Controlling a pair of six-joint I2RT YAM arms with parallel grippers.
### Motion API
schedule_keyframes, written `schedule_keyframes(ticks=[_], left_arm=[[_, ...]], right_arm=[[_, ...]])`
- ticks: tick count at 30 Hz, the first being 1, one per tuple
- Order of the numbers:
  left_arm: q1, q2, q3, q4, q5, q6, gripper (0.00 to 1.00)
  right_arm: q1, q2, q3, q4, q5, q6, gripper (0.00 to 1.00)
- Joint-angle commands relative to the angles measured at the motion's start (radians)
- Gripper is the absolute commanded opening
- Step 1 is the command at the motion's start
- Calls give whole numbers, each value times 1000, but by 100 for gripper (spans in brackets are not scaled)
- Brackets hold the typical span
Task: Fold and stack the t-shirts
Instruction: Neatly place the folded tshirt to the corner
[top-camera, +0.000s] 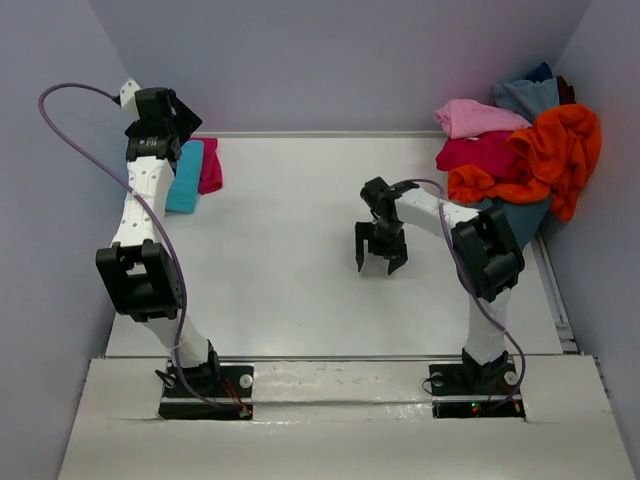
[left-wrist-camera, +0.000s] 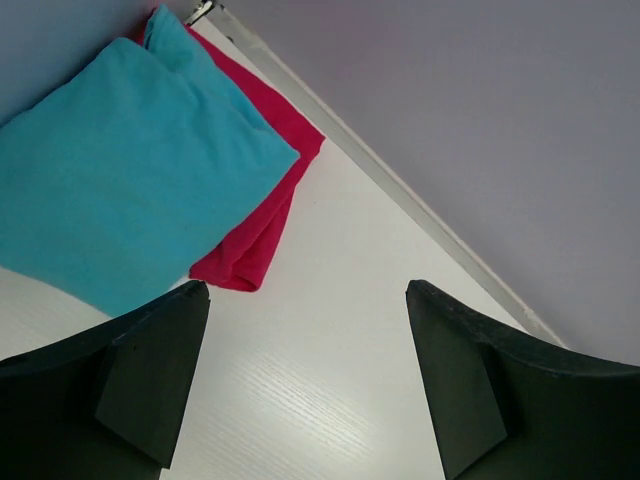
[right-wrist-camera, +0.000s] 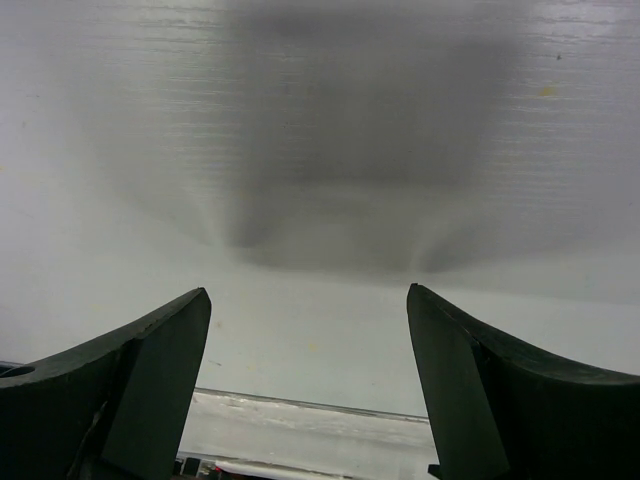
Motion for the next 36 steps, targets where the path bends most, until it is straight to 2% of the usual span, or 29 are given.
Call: schedule_keyframes(ticks=[1,4,8,14,18,23,28,34,36], left_arm=[[-8,5,58,-32,-12,28,91],[-8,81,116,-35,10,30,91],[-8,260,297,-122,7,34,91],[1,398,356,-106,13,30,91],[11,524,440,-194,18,10,91],[11,492,339,-146,1,-12,91],[11,516,376,-182,24,8,90],[11,414,324,-144,90,50,88],[-22,379,330,-155,110,88,88]], right_arm=[[12,-5,1,31,-19,-20,85],[12,-8,-1,30,-17,-21,85],[12,-17,-7,23,-11,-20,85],[12,-17,-13,20,-13,-15,85],[12,-20,-16,20,-10,-15,86],[12,-27,-44,36,-17,-13,86],[12,-34,-71,59,-25,-12,86],[12,-123,-34,48,35,-6,86],[12,-169,5,31,78,-10,86]])
